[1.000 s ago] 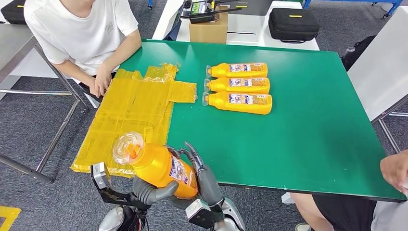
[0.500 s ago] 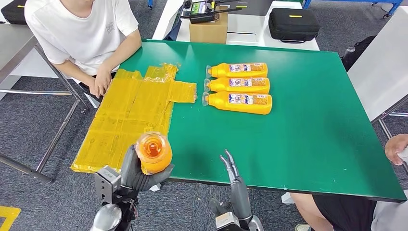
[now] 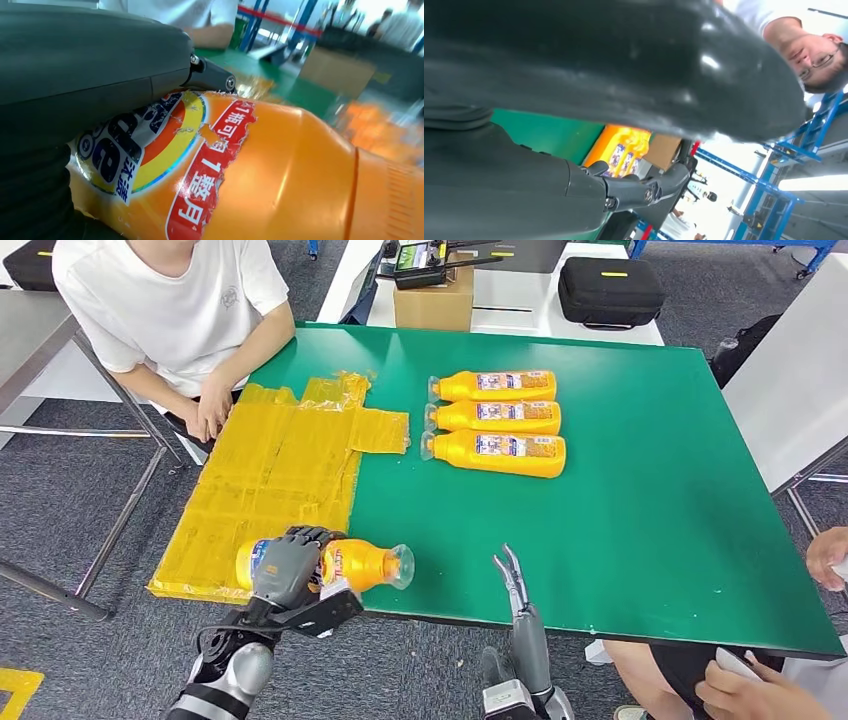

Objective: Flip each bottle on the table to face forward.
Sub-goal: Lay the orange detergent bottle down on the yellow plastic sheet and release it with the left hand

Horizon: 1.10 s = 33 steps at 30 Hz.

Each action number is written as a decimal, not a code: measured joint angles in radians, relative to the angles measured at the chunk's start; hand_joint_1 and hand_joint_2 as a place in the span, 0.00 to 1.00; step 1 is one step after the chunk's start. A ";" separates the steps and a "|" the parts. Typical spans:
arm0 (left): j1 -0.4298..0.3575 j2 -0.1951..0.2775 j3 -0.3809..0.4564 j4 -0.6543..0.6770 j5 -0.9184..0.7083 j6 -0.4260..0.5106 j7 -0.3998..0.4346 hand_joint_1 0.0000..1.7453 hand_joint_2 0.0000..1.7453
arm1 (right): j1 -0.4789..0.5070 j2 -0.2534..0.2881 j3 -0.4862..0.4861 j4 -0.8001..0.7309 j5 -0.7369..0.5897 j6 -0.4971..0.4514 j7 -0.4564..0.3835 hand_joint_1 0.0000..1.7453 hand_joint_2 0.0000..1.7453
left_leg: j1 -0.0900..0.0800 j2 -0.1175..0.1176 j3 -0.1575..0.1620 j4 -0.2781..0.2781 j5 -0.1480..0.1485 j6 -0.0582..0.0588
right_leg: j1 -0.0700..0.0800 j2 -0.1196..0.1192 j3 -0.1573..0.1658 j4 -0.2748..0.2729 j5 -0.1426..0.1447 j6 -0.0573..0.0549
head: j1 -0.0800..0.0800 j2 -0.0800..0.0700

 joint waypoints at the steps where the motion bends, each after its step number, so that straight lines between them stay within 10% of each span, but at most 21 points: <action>1: -0.029 0.000 -0.007 0.044 -0.021 -0.007 0.014 1.00 1.00 | -0.004 0.001 0.000 0.000 -0.007 0.007 0.000 0.00 0.00 | 0.000 0.000 0.000 0.000 0.000 0.000 | 0.000 0.000 0.000 0.000 0.000 0.000 | 0.000 0.000; 21: -0.499 -0.078 -0.035 0.689 -0.050 -0.062 0.163 0.98 1.00 | -0.057 0.018 -0.006 0.035 -0.098 0.068 0.000 0.00 0.00 | 0.000 0.000 0.002 0.000 0.001 0.000 | 0.000 0.000 0.003 0.001 0.000 0.000 | 0.000 0.000; 28: -0.543 -0.071 -0.040 0.772 -0.085 -0.094 0.190 0.10 1.00 | -0.068 0.019 -0.013 0.054 -0.115 0.062 0.000 0.00 0.00 | 0.000 0.000 0.002 0.000 0.001 0.000 | 0.000 0.000 0.003 0.001 0.000 0.000 | 0.000 0.000; 33: -0.559 -0.061 -0.040 0.806 -0.090 -0.138 0.195 0.00 1.00 | -0.075 0.018 -0.024 0.069 -0.124 0.057 0.000 0.00 0.00 | 0.000 0.000 0.003 0.000 0.001 0.000 | 0.000 0.000 0.004 0.001 0.000 0.000 | 0.000 0.000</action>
